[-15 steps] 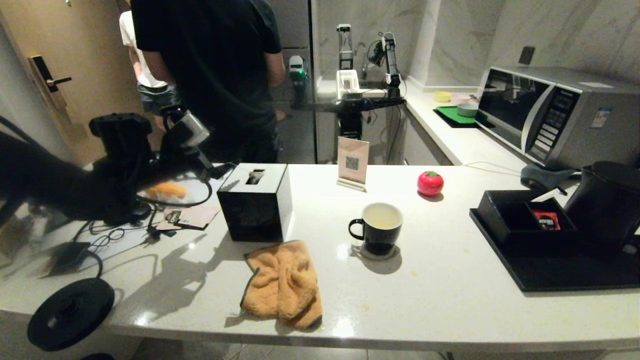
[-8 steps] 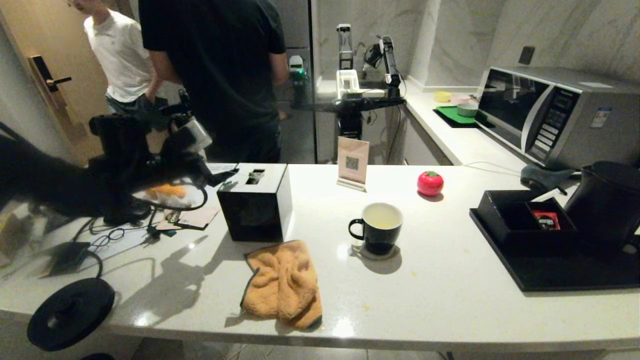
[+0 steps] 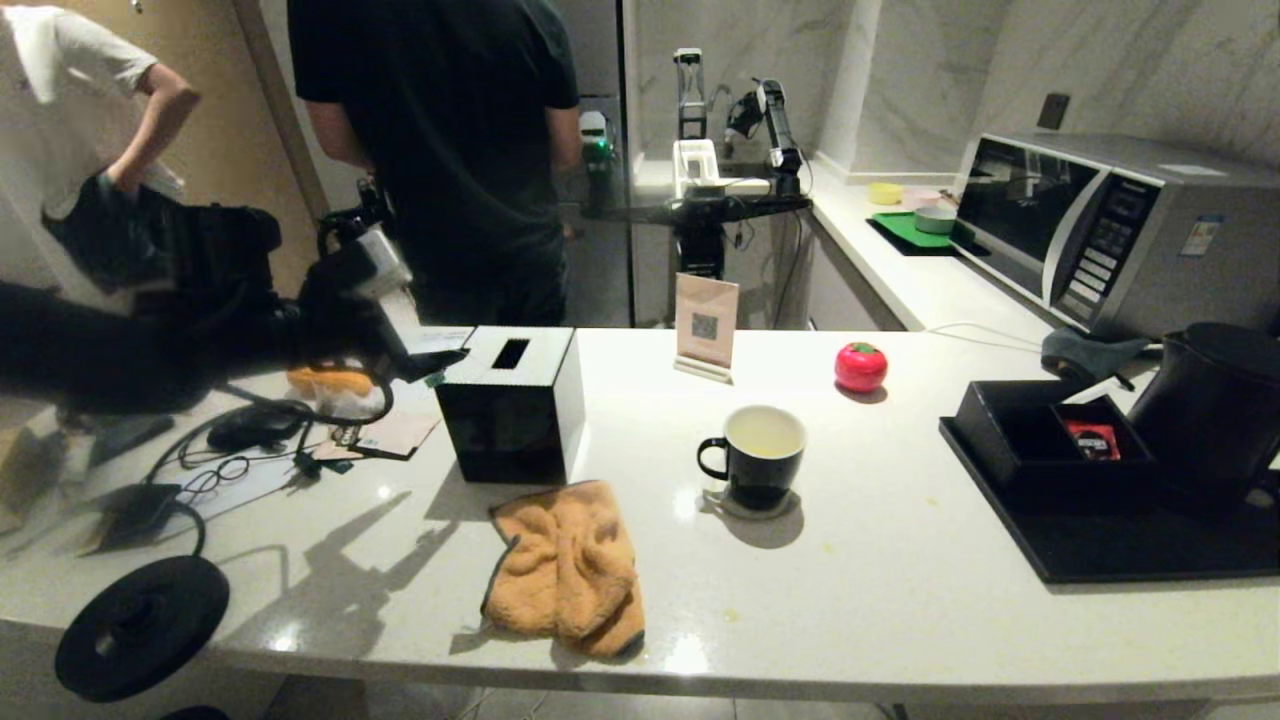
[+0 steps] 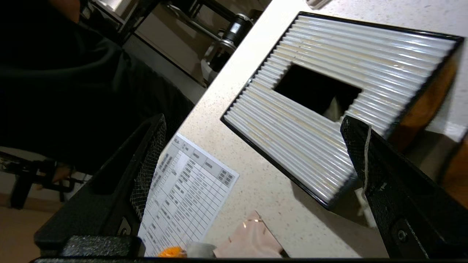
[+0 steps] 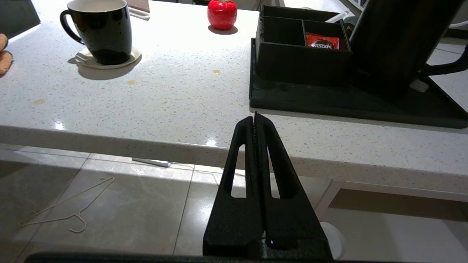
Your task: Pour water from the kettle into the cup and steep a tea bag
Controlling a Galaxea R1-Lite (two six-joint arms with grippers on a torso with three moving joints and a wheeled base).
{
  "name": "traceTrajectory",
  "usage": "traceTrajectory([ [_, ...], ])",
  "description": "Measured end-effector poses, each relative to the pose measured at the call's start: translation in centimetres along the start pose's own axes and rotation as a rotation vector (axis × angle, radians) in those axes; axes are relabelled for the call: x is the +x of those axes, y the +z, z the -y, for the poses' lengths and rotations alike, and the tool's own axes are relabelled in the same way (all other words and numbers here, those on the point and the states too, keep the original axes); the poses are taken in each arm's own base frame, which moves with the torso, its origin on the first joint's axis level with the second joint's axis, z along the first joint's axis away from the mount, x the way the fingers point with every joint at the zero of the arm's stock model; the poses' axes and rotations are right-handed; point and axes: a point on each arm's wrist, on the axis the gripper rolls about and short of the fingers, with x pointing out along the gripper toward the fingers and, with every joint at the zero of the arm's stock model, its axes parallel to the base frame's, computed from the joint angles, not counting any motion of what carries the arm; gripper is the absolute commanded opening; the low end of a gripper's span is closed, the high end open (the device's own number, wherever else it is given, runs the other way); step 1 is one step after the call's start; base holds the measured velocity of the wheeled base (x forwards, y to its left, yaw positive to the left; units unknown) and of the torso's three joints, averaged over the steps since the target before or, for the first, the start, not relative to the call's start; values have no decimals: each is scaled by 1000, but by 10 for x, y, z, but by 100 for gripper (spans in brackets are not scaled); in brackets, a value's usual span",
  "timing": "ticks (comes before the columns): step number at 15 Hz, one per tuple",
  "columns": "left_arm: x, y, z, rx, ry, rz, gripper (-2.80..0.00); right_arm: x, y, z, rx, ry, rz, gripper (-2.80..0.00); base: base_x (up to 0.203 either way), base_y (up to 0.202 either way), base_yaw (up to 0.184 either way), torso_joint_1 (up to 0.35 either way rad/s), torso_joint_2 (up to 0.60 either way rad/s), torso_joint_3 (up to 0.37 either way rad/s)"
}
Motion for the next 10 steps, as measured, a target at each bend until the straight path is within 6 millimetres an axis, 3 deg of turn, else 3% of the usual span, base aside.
traceTrajectory([
  [10, -24, 17, 5, -52, -58, -52, 0, 0, 0, 0, 0, 0, 0, -280, 0, 0, 0, 0, 0, 0],
])
